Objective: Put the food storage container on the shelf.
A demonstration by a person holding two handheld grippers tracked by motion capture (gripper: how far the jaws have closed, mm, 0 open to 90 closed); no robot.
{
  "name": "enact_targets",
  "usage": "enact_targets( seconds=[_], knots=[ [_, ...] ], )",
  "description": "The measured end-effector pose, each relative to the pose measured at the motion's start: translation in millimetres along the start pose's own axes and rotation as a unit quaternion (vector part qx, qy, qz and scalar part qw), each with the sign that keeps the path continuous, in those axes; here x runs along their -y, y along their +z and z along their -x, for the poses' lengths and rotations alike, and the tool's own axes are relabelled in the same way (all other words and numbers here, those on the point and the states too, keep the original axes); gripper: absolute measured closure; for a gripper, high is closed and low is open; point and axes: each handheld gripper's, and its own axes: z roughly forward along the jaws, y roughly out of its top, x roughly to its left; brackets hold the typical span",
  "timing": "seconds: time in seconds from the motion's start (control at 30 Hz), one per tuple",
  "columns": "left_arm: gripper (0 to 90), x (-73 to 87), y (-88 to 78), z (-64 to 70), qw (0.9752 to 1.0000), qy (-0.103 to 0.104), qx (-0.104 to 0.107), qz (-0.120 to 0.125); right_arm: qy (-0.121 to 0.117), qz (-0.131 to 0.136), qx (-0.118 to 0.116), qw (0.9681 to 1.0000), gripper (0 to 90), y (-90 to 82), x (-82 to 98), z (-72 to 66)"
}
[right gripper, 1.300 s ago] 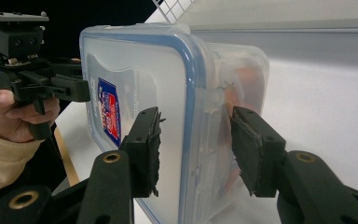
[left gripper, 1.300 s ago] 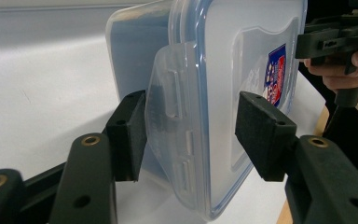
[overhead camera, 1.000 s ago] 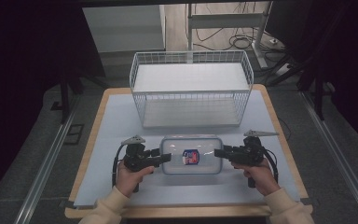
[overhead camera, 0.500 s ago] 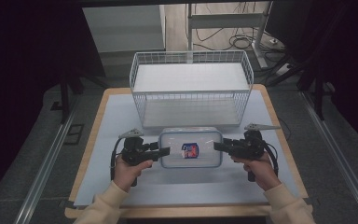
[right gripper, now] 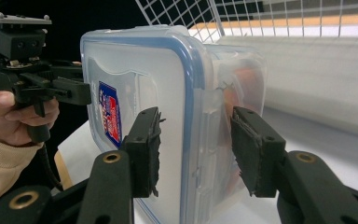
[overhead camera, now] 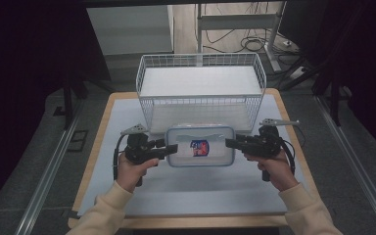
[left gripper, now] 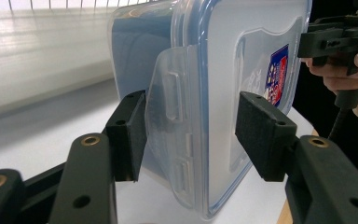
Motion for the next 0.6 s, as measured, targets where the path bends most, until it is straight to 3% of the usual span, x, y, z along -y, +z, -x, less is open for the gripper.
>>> enact_targets(
  seconds=[0.6],
  knots=[
    [45.0,-20.4,-4.1,3.3,0.9999,0.003,0.002,0.011,-0.012,0.008,0.006,0.9999,53.5,-6.2,-22.8,-4.1]
  ],
)
